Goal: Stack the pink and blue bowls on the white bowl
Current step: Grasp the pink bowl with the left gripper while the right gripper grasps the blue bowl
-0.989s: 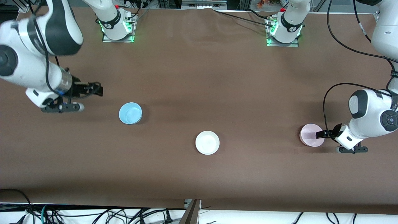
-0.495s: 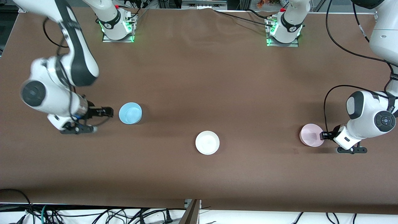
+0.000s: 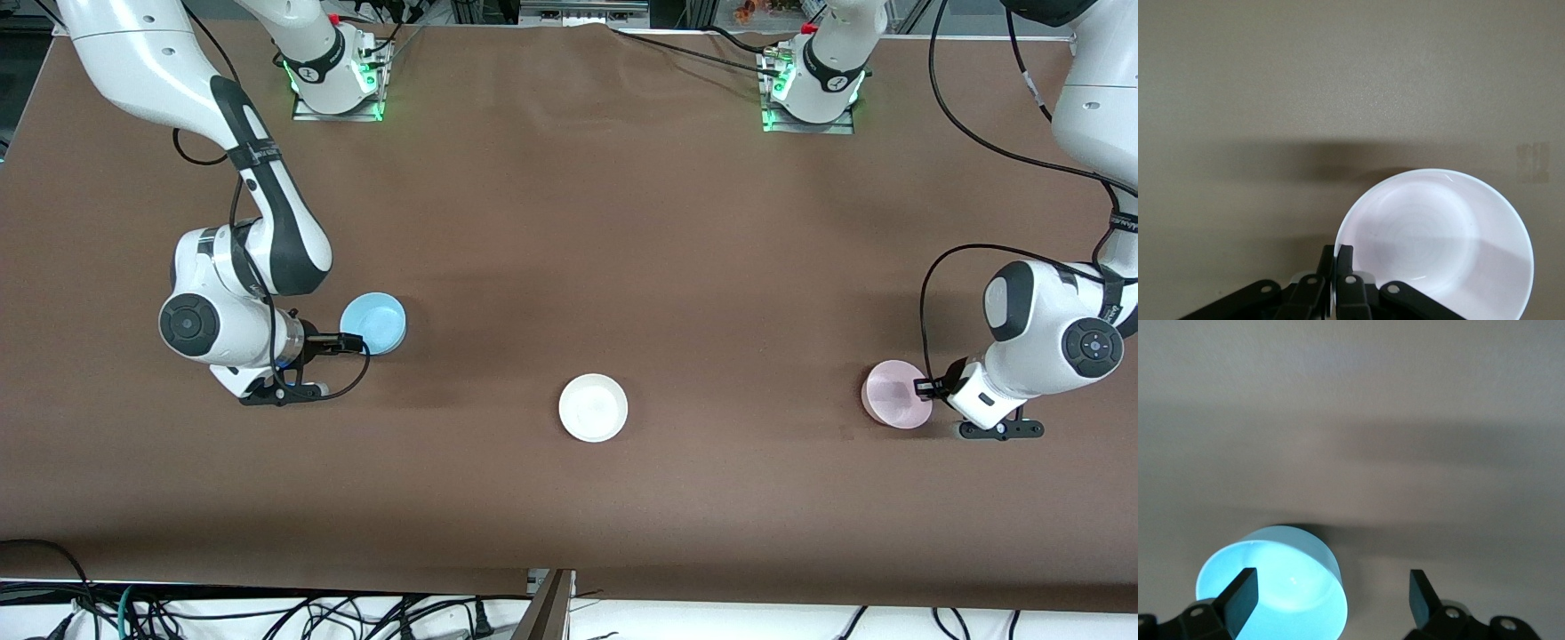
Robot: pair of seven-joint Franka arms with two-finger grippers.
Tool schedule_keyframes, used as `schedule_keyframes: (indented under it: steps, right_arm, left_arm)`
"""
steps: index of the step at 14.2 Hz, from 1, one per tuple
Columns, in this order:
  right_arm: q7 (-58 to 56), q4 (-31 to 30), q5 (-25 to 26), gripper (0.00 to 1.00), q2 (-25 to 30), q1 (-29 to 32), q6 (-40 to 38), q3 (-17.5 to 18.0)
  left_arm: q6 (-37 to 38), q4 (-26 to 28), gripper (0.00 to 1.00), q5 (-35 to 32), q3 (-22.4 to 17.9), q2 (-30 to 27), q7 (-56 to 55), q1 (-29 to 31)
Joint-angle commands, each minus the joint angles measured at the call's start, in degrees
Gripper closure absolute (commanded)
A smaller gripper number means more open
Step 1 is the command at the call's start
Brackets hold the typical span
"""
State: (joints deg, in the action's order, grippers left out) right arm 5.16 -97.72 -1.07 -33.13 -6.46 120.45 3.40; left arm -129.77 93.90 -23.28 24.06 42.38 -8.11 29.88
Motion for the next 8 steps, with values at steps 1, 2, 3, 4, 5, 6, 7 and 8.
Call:
schedule_keyframes:
  steps: [1,2,3,4,5,6,7,8]
  right_arm:
    - [-0.76,-2.03,-0.95,0.05,0.88,0.22,0.31,0.11]
    - [-0.94,-2.73,-0.95,0.1,0.88,0.31,1.19,0.2]
    - [-1.03,-3.87,-0.95,0.18,0.79,0.31,2.5,0.2]
    - [-1.03,-4.66,-0.95,0.27,0.88,0.31,3.38,0.2]
    - [-1.03,-4.76,-1.04,0.36,0.79,0.4,3.65,0.2]
    - [-1.03,-4.76,-1.3,0.43,0.79,0.4,3.74,0.2]
    - [-1.03,-5.02,-1.39,0.49,0.7,0.4,3.83,0.2]
    - [-1.03,-5.11,-1.39,0.53,0.61,0.4,3.92,0.2]
  left_arm:
    - [0.65,-0.03,1.0,-1.6,-0.33,-0.1,-6.28,-2.19]
    - [1.88,-0.12,1.0,-1.25,-0.16,-0.53,-9.61,-3.33]
    - [3.72,-0.47,1.0,-0.81,0.28,-1.24,-12.52,-4.56]
    - [5.48,-0.9,1.0,-0.63,1.5,-1.5,-15.33,-5.61]
    - [6.8,-1.26,1.0,-0.63,3.17,-1.94,-17.97,-5.89]
    - [7.68,-1.7,1.0,-0.37,5.45,-2.12,-20.61,-5.89]
    - [9.26,-2.83,1.0,0.85,7.3,-2.12,-23.07,-5.89]
    - [11.19,-4.58,1.0,2.6,9.14,-2.12,-25.44,-5.98]
